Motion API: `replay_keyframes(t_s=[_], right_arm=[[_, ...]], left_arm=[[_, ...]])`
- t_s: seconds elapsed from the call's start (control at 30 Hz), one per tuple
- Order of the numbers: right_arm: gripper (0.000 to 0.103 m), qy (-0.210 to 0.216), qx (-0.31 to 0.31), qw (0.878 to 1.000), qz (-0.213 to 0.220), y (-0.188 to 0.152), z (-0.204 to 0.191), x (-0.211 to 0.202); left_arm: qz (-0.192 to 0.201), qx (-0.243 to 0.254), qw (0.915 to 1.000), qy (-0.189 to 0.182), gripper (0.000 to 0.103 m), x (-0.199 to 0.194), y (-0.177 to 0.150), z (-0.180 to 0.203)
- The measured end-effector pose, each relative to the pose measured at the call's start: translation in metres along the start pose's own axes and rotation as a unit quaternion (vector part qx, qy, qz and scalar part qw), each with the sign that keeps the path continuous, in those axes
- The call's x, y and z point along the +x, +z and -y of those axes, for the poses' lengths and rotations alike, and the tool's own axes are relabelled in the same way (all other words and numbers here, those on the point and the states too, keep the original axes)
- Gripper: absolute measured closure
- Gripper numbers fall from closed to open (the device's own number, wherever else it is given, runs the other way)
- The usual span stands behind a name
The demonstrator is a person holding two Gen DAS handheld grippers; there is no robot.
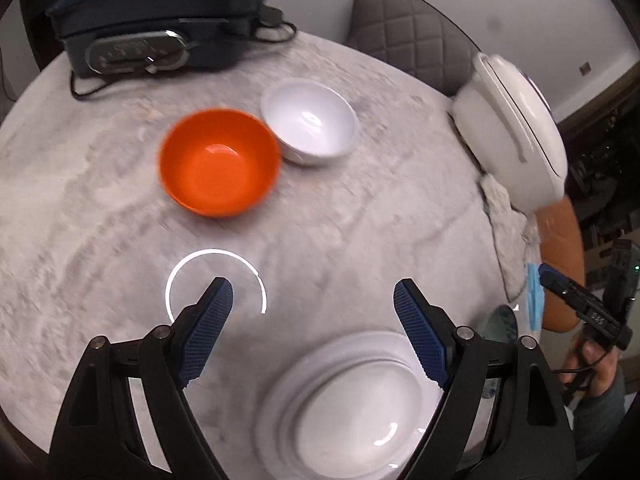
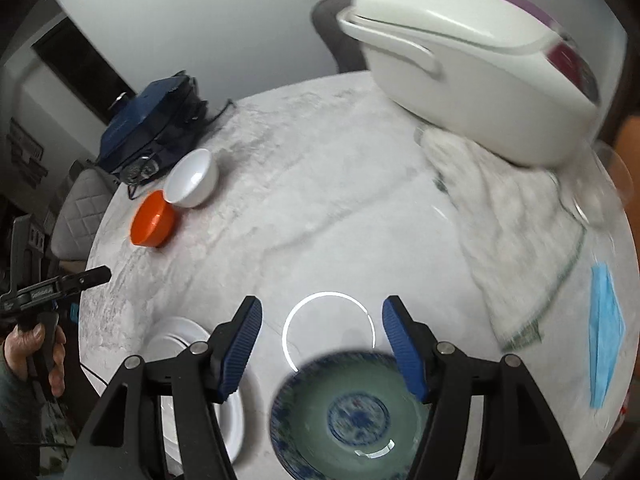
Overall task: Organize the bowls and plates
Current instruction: 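Move both tools to the orange bowl beside the small white bowl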
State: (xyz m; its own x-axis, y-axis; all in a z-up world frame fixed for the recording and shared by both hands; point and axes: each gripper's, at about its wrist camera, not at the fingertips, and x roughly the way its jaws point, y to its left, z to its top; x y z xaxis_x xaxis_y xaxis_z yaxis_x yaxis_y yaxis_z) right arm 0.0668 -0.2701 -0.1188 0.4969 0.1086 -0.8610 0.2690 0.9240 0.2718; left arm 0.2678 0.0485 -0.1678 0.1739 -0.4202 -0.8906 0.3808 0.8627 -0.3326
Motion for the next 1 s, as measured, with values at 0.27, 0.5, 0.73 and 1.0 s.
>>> replay_keyframes(t_s=[0.27,0.5,0.73,1.0], right_arm=[[0.033,0.086,-0.051,0.995,-0.013,0.108,-0.117,0.063],[0.037,0.118,-0.032,0.991,-0.058,0.133,-0.185,0.123],[0.061,0.117,0.001,0.984,-0.137,0.1,-0.217,0.188],[0.063,0.133,0.074,0.976,-0.156,0.092,-0.213,0.234]], left_arm=[[0.009,-0.022,0.9996,0.016,0.021,-0.009,0.07,-0.098],[-0.039,0.028,0.9984,0.031,0.021,0.037,0.091,-0.1],[-0.07,0.016,0.9969,0.03,0.026,0.08,0.094,-0.133],[-0.103,0.016,0.9946,0.002,0.034,0.119,0.103,-0.151]])
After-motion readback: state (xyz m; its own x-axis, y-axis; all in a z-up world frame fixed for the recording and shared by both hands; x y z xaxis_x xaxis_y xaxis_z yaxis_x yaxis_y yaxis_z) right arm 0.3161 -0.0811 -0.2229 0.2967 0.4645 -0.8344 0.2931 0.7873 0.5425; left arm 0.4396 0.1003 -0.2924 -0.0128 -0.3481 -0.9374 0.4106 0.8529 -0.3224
